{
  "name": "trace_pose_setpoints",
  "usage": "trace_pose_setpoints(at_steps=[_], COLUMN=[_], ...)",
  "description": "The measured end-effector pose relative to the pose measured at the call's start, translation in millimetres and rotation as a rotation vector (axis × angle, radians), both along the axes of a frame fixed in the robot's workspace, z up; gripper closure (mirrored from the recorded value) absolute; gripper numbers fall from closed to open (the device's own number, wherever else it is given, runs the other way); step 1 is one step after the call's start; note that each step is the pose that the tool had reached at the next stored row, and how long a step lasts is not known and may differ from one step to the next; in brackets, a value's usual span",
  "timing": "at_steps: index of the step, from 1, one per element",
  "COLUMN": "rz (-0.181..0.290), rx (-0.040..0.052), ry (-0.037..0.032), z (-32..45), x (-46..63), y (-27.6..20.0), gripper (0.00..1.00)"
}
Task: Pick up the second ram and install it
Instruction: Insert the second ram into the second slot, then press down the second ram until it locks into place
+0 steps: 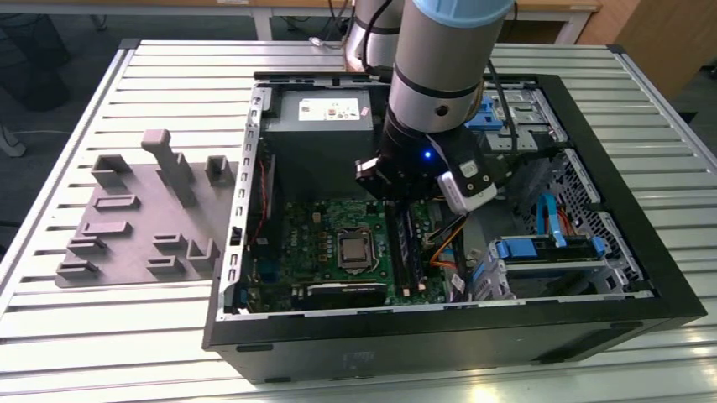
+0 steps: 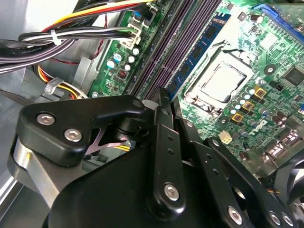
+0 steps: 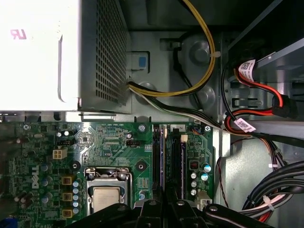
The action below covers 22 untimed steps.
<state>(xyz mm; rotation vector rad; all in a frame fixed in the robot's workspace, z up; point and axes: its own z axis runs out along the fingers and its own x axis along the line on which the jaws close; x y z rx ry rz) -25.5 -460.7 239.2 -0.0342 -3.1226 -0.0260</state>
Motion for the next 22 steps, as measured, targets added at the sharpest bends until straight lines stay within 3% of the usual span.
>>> trace_pose_setpoints(at_steps=[22], rz=[0.0], rx=[0.0005], ry=[-0.0001], z=[1.0], x=[3.1], y=[0.0], gripper=[0.86])
